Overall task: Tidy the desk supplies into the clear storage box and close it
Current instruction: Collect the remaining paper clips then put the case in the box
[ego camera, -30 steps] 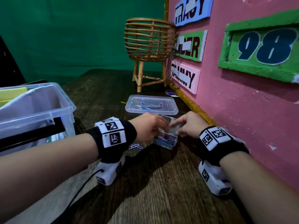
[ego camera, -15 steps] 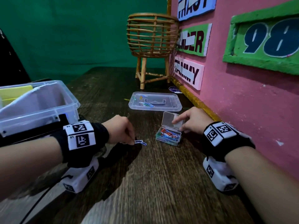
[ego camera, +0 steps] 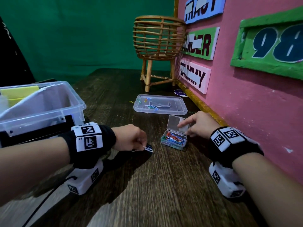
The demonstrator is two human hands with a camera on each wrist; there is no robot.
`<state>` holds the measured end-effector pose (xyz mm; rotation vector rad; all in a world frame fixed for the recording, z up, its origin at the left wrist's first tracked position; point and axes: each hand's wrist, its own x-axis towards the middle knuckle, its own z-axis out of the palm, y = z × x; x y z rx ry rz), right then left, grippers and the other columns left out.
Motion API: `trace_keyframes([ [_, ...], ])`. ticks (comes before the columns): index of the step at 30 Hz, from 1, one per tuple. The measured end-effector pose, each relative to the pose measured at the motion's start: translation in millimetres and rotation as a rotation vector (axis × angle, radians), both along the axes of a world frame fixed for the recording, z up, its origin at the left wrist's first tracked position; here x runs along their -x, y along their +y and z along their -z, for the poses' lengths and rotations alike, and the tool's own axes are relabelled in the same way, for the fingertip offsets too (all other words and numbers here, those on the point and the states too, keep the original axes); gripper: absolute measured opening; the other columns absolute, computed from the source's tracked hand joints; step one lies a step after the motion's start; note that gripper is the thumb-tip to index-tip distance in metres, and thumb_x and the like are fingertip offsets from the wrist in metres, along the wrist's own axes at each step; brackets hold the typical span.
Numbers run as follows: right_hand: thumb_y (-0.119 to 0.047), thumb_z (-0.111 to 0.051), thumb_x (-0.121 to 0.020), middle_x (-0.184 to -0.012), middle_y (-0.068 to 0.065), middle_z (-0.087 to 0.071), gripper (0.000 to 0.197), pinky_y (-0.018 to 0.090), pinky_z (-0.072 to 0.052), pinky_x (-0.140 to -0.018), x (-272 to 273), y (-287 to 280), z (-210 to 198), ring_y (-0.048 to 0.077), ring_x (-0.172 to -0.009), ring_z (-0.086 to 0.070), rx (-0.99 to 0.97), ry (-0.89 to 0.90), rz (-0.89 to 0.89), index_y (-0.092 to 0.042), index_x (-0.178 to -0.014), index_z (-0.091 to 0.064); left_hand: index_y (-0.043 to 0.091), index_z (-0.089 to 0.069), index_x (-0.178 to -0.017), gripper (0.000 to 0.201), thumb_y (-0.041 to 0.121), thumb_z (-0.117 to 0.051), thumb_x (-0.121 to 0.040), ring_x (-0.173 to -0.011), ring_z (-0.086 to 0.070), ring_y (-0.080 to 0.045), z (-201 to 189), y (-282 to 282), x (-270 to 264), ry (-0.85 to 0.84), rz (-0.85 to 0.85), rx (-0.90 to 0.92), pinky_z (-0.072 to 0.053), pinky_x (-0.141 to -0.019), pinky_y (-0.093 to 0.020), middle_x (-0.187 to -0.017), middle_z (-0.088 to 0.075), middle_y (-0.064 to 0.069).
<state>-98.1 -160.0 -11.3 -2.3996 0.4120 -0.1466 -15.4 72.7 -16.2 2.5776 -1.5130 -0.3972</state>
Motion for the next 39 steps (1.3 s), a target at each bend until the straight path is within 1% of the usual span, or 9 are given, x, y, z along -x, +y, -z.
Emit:
trace_keyframes([
  [5, 0.009, -0.068, -0.073, -0.109, 0.005, -0.063, 0.037, 0.025, -0.056, -0.068, 0, 0, 0, 0.02, -0.085, -0.063, -0.006, 0.009, 0.006, -0.019, -0.096, -0.075, 0.012, -0.064, -0.094, 0.009, 0.017, -0.059, -0.089, -0.078, -0.055, -0.008, -6, -14, -1, -0.093, -0.03, 0.277, -0.041, -0.072, -0.014, -0.089, -0.065, 0.001],
  [9, 0.009, -0.069, -0.074, -0.109, 0.005, -0.063, 0.037, 0.027, -0.057, -0.072, 0, 1, -2, 0.02, -0.087, -0.063, -0.009, 0.012, -0.012, -0.018, -0.098, -0.074, 0.009, -0.065, -0.094, 0.01, 0.014, -0.057, -0.09, -0.084, -0.054, -0.009, -11, -30, 2, -0.156, -0.023, 0.463, -0.039, -0.076, -0.014, -0.093, -0.065, 0.0],
  [14, 0.008, -0.071, -0.072, -0.099, 0.003, -0.065, 0.039, 0.024, -0.057, -0.07, 3, 5, -2, 0.017, -0.08, -0.064, -0.02, 0.007, -0.037, -0.02, -0.099, -0.074, 0.01, -0.063, -0.104, 0.017, 0.017, -0.059, -0.09, -0.095, -0.058, -0.017, -16, -62, 9, -0.155, 0.049, 0.3, -0.048, -0.091, -0.031, -0.102, -0.063, -0.002],
  [18, 0.008, -0.07, -0.072, -0.101, 0.003, -0.064, 0.039, 0.029, -0.058, -0.075, 2, 4, -2, 0.018, -0.078, -0.065, 0.003, 0.005, -0.01, -0.022, -0.098, -0.075, 0.01, -0.06, -0.115, 0.029, 0.024, -0.058, -0.09, -0.107, -0.056, -0.022, -16, -56, 7, -0.171, 0.018, 0.168, -0.043, -0.088, -0.028, -0.117, -0.059, -0.007],
  [24, 0.009, -0.066, -0.073, -0.104, 0.001, -0.063, 0.042, 0.037, -0.059, -0.076, 4, 5, -4, 0.027, -0.082, -0.067, 0.082, -0.017, 0.044, -0.024, -0.098, -0.075, 0.016, -0.065, -0.111, 0.03, 0.034, -0.06, -0.088, -0.098, -0.06, -0.016, -4, -16, -2, -0.109, -0.068, -0.03, -0.041, -0.079, -0.019, -0.11, -0.065, -0.002],
  [27, 0.008, -0.067, -0.074, -0.104, 0.001, -0.061, 0.041, 0.032, -0.059, -0.073, 5, 4, -5, 0.022, -0.075, -0.065, 0.093, -0.014, 0.067, -0.023, -0.099, -0.074, 0.017, -0.066, -0.112, 0.031, 0.031, -0.066, -0.084, -0.089, -0.054, -0.008, -3, -10, -2, -0.062, -0.085, -0.018, -0.04, -0.078, -0.016, -0.107, -0.065, 0.0],
  [31, 0.008, -0.067, -0.074, -0.103, -0.001, -0.06, 0.039, 0.027, -0.057, -0.069, 5, 5, -5, 0.017, -0.072, -0.062, 0.084, -0.018, 0.084, -0.023, -0.097, -0.075, 0.014, -0.071, -0.099, 0.019, 0.023, -0.069, -0.082, -0.085, -0.056, -0.009, -2, -10, -5, -0.009, -0.155, -0.005, -0.041, -0.072, -0.016, -0.089, -0.063, 0.002],
  [35, 0.009, -0.067, -0.073, -0.112, 0.002, -0.062, 0.04, 0.035, -0.059, -0.074, 3, 5, -4, 0.023, -0.081, -0.066, 0.081, -0.014, 0.069, -0.024, -0.095, -0.075, 0.015, -0.068, -0.1, 0.019, 0.027, -0.062, -0.087, -0.082, -0.052, -0.008, 0, -13, -5, -0.02, -0.095, -0.069, -0.037, -0.063, -0.014, -0.085, -0.057, 0.007],
  [39, 0.009, -0.067, -0.074, -0.119, 0.003, -0.061, 0.041, 0.032, -0.059, -0.073, 3, 6, -4, 0.02, -0.081, -0.064, 0.071, -0.006, 0.059, -0.024, -0.096, -0.075, 0.013, -0.064, -0.095, 0.014, 0.024, -0.057, -0.09, -0.082, -0.052, -0.011, 2, -22, -7, -0.06, 0.026, -0.022, -0.04, -0.07, -0.017, -0.093, -0.061, -0.001],
])
